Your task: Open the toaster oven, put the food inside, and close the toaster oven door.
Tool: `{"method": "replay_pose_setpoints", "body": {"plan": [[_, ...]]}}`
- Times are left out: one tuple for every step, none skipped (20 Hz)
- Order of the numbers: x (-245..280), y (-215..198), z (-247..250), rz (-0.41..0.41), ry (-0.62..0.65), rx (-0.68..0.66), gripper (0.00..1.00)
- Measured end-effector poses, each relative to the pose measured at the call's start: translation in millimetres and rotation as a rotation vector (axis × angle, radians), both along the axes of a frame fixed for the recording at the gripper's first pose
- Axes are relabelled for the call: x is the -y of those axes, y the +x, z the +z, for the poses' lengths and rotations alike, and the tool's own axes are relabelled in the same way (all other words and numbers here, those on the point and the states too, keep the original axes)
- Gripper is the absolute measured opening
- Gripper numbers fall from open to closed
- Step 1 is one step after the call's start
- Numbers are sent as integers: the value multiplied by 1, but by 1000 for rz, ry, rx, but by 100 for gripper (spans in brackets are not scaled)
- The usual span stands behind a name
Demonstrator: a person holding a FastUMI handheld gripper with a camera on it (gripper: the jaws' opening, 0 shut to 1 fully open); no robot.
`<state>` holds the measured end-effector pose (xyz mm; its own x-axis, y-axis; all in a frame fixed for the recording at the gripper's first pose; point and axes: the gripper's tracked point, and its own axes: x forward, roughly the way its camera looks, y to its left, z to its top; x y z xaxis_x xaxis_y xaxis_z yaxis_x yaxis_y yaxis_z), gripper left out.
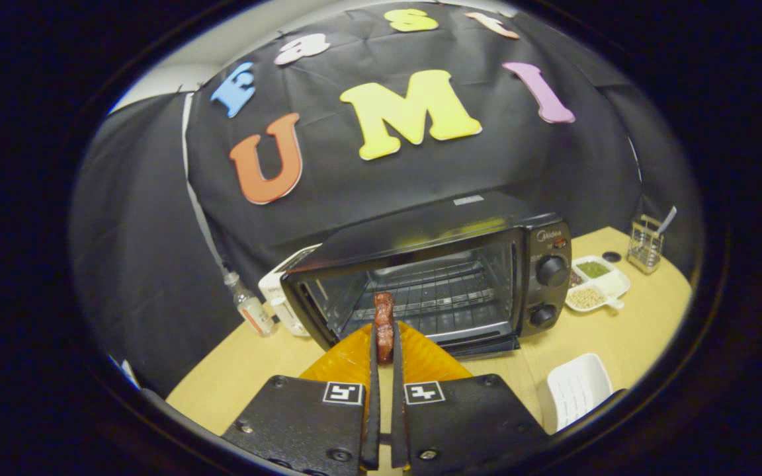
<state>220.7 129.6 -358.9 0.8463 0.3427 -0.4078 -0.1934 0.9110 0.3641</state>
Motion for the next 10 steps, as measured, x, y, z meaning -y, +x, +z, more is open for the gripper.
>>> {"method": "replay_pose_setpoints", "body": {"plan": [[-1, 13, -4, -19, 54, -18, 10], [-2, 27, -6, -34, 107, -26, 10], [-2, 41, -7, -49, 159, -33, 10], [-1, 54, -10, -63, 200, -41, 10], [0, 66, -15, -81, 235, -48, 10], [0, 76, -20, -92, 261, -54, 10], [0, 83, -27, -90, 283, -65, 10], [-1, 88, -35, -91, 300, -80, 10], [-2, 91, -43, -89, 297, -97, 10], [1, 96, -45, -90, 305, -88, 10]]}}
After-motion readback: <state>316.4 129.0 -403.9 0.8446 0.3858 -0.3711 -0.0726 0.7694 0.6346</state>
